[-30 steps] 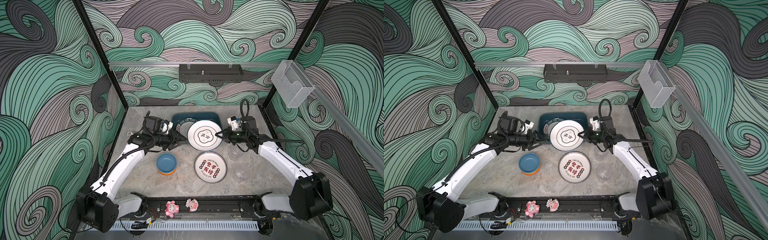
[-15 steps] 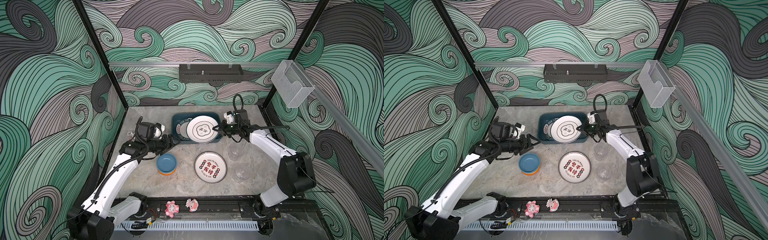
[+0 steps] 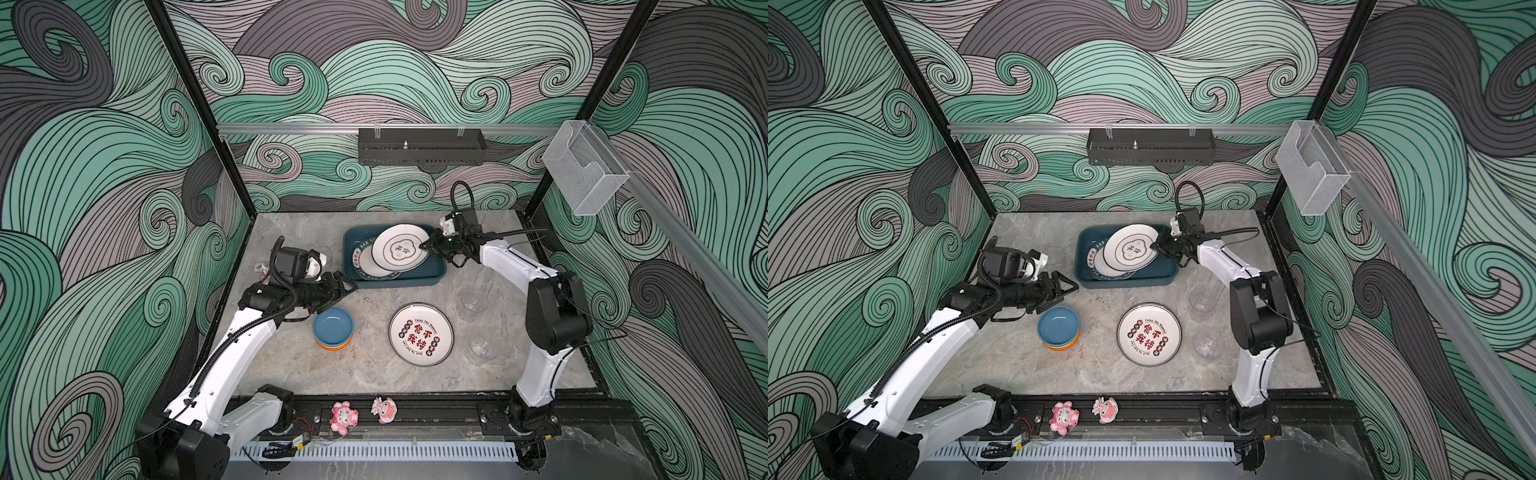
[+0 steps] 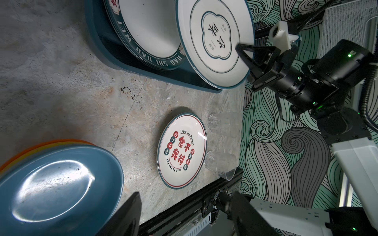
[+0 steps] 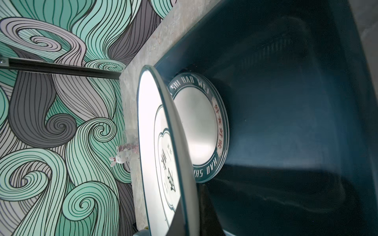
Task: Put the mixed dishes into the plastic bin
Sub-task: 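Carry the plates into the teal bin with the right gripper while the left gripper releases, then lower the cloud-print plates into the bin with the right gripper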
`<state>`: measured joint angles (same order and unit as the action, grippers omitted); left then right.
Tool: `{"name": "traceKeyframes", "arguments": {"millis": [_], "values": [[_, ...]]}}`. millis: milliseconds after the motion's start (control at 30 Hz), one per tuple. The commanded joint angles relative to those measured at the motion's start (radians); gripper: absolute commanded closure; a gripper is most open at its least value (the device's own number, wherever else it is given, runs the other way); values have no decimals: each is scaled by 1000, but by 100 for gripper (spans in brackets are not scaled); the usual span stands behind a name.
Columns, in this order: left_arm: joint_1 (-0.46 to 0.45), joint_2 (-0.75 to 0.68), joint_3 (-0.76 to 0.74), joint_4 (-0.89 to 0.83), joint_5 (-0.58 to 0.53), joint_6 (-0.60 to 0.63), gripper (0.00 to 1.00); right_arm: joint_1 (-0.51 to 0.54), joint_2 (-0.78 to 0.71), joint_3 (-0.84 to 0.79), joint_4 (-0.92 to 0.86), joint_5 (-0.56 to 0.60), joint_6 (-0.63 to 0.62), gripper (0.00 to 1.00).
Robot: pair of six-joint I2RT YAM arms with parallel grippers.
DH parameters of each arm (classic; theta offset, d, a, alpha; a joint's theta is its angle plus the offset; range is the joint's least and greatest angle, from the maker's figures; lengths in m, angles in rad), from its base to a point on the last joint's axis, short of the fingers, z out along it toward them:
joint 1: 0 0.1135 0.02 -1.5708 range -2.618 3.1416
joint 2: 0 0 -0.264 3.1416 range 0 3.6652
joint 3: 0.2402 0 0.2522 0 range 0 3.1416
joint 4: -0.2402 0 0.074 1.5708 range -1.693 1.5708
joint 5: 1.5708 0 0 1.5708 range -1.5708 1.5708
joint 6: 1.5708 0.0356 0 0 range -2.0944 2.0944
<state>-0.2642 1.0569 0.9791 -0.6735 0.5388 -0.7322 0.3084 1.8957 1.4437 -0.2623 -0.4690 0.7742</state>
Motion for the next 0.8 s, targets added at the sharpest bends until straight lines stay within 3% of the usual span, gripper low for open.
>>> {"name": "traceKeyframes", "arguments": {"millis": [0, 767], "values": [[9, 8, 0, -11, -5, 14, 28, 24, 40, 66, -5, 22, 9, 100], [26, 49, -6, -6, 28, 14, 28, 92, 309, 355, -91, 63, -33, 100]]}}
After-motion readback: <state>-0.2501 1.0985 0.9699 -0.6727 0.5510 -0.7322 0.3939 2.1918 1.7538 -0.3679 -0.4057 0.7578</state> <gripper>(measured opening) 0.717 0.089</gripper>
